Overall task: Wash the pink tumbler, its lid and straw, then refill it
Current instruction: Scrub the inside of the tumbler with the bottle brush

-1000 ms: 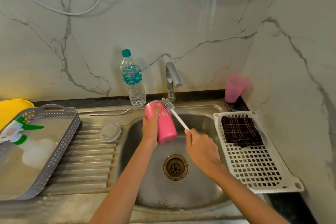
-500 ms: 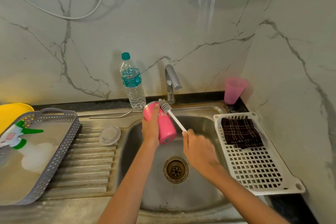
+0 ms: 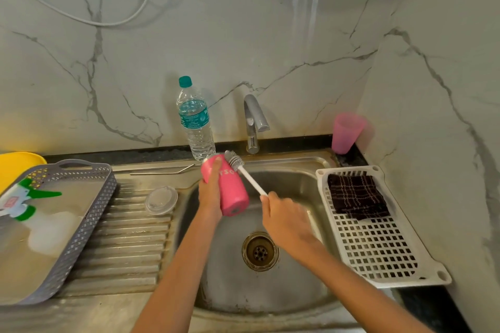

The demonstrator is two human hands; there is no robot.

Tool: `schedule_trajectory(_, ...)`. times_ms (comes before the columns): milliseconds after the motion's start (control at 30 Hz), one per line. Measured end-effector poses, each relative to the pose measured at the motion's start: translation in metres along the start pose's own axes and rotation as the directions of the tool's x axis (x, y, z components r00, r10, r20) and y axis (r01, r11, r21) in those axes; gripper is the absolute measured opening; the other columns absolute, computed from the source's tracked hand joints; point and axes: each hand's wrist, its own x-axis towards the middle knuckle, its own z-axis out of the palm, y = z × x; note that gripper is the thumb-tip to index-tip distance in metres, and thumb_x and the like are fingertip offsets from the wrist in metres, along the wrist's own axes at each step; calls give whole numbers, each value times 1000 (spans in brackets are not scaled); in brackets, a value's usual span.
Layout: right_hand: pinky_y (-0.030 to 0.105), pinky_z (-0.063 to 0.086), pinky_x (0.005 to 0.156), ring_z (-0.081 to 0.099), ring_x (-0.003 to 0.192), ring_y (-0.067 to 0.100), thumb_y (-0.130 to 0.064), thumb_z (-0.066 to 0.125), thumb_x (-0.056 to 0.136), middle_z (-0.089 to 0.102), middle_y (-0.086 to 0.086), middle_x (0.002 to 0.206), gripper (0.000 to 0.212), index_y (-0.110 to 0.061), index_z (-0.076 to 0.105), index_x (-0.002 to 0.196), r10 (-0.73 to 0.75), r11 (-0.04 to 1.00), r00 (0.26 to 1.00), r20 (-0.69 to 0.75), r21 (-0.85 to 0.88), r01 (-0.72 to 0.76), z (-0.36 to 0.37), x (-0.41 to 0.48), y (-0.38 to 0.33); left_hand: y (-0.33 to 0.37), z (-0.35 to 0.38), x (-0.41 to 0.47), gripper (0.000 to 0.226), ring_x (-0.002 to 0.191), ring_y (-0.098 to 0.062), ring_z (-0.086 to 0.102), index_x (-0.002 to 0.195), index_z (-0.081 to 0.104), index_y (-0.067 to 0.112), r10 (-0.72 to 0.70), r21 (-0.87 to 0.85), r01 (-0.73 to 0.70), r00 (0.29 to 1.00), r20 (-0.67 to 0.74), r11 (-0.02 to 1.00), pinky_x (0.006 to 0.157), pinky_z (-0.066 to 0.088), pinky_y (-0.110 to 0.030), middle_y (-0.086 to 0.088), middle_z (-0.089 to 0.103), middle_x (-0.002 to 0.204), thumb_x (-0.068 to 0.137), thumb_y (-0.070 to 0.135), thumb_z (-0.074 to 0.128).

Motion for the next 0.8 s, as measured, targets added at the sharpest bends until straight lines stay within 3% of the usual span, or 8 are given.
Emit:
schedule_trajectory(133, 36, 46, 64, 64, 75, 28, -41, 18, 103, 67, 5, 82, 42, -18, 54, 100, -27, 1000, 998, 55, 9, 26, 9, -40, 5, 23, -16, 11, 76, 91, -30, 70, 135, 42, 19, 21, -121, -29, 998, -63, 992, 70, 59, -39, -14, 65, 112, 78, 65, 66)
schedule_trajectory(333, 34, 37, 62, 59, 75, 29, -41, 20, 103, 62, 7, 78, 43, -14, 54, 101, 46, 996, 999, -5, 78, -45, -1, -2, 6, 4, 0, -14, 66, 98, -31, 68, 132, 44, 21, -71, 8, 71, 978, 197, 997, 69, 59, -37, -15, 65, 116, 83, 61, 61)
schedule_trajectory(500, 35, 39, 60, 61, 71, 28, -42, 20, 103, 63, 6, 75, 41, -17, 51, 95, -11, 998, 1000, 11, 67, 10, 4, -24, 9, 23, -5, -2, 67, 82, -26, 70, 133, 47, 19, -29, -143, 48, 991, 130, 989, 56, 58, -33, -13, 67, 106, 83, 62, 61)
schedule_trajectory(600, 35, 43, 57, 57, 62, 22, -44, 19, 102, 55, -1, 65, 39, -22, 47, 84, 26, 984, 997, 77, 173, -39, 9, -47, 15, 24, -10, 2, 74, 86, -27, 71, 133, 47, 20, -30, -147, 47, 993, 116, 988, 62, 59, -36, -13, 68, 110, 77, 64, 66)
schedule_trajectory(700, 41, 51, 65, 61, 69, 25, -46, 18, 101, 56, -1, 67, 44, -21, 49, 83, 91, 978, 995, 51, 185, -99, 6, -30, 18, 7, -4, -8, 62, 90, -28, 70, 126, 48, 21, -53, -69, 65, 984, 171, 995, 67, 60, -38, -14, 68, 110, 81, 60, 65)
schedule_trajectory(800, 37, 46, 67, 60, 78, 29, -43, 20, 103, 56, 1, 73, 40, -19, 48, 87, 131, 976, 991, 29, 173, -134, -3, -6, 13, -8, 5, -19, 61, 96, -29, 70, 127, 51, 20, -57, -60, 75, 965, 255, 995, 69, 58, -37, -14, 70, 111, 83, 60, 63)
